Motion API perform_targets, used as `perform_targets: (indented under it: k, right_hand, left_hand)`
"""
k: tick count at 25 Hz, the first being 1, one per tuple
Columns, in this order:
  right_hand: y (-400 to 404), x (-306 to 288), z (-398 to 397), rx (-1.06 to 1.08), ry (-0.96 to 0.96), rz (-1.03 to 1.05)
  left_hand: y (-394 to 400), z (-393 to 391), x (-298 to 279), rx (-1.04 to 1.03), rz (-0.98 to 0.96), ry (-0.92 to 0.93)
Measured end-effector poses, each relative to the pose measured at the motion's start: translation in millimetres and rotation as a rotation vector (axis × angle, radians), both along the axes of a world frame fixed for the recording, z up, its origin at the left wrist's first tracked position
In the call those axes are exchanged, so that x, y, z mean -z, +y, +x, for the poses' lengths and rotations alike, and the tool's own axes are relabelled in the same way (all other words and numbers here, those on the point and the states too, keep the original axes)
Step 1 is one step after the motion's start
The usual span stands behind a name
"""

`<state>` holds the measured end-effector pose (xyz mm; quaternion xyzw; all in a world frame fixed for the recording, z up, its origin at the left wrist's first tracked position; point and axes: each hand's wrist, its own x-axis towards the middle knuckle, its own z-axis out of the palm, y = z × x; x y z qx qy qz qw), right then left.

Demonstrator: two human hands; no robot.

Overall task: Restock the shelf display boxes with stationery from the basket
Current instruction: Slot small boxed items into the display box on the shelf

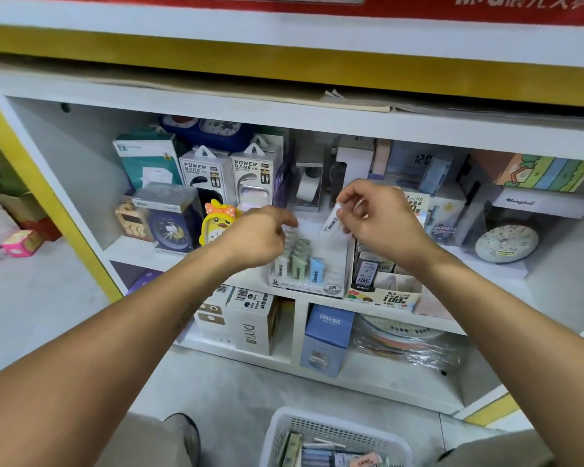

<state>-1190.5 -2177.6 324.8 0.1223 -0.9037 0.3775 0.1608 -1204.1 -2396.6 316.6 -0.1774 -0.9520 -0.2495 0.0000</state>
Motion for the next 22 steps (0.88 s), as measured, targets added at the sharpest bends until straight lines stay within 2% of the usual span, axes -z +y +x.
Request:
perform_targets:
  k: [2, 7, 10, 14, 19, 22]
  right_hand:
    - [-4, 4, -7, 0.048, 0.123, 0.234]
    - [-24, 15, -22, 0.086, 0.145, 0.345]
    - [-35, 19, -32, 0.123, 0.137, 0.33]
    - [-51, 25, -46, 0.214, 0.14, 0.455]
    - [-68, 41, -60, 0.201, -0.032, 0.464]
    - [-69, 49, -64, 0.186, -0.061, 0.448]
  left_hand:
    - [-5, 3, 6, 0.111, -0.215, 0.042]
    - [-8, 2, 21, 0.197, -0.406, -0.058]
    - [-10, -1, 26, 0.181, -0.413, -0.086]
    - [-7, -2, 28, 0.187, -0.372, -0.077]
    - [1, -7, 26, 0.17, -0.378, -0.133]
    - [6, -7, 24, 0.174, -0.394, -0.177]
